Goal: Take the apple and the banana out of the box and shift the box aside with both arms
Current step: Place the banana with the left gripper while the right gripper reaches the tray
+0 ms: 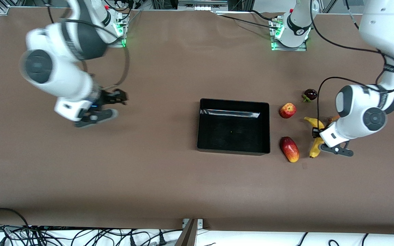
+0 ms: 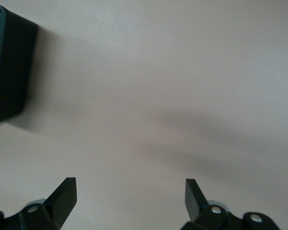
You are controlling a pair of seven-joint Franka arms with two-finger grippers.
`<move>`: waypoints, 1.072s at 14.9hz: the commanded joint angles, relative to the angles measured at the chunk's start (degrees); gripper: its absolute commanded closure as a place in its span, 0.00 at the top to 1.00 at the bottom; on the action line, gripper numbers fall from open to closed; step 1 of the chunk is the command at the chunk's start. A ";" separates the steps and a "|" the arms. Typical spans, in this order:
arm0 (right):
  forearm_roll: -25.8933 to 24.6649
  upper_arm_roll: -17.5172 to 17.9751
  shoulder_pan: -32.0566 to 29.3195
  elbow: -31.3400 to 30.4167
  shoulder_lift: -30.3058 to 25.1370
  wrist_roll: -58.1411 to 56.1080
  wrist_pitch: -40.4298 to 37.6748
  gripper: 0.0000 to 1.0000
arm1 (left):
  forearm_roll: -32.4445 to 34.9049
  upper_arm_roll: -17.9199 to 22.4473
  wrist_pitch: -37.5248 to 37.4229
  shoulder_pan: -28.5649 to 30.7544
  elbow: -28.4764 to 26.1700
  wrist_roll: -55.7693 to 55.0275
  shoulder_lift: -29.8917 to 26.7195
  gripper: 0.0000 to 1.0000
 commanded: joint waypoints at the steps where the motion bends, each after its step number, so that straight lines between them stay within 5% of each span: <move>1: 0.43 -0.31 7.78 4.80 7.24 10.96 4.97 1.00 | -0.36 0.73 1.15 -1.07 -2.08 1.22 -0.13 0.75; 2: 0.43 -0.31 10.16 6.73 9.88 15.35 7.25 1.00 | -0.36 0.73 1.24 -1.07 -2.17 1.22 0.05 1.00; 7: -0.01 -0.49 18.52 14.47 22.72 26.64 17.10 1.00 | -0.44 0.73 -1.21 -0.63 -1.21 1.04 -4.15 1.00; 13: -3.52 -0.84 21.52 15.36 29.06 26.91 22.83 0.99 | -1.24 0.91 -22.28 -3.61 6.44 0.25 -14.25 1.00; 16: -3.09 -0.84 21.35 15.27 29.50 27.00 23.01 0.31 | -2.37 3.89 -28.71 -6.95 6.53 -1.42 -21.90 1.00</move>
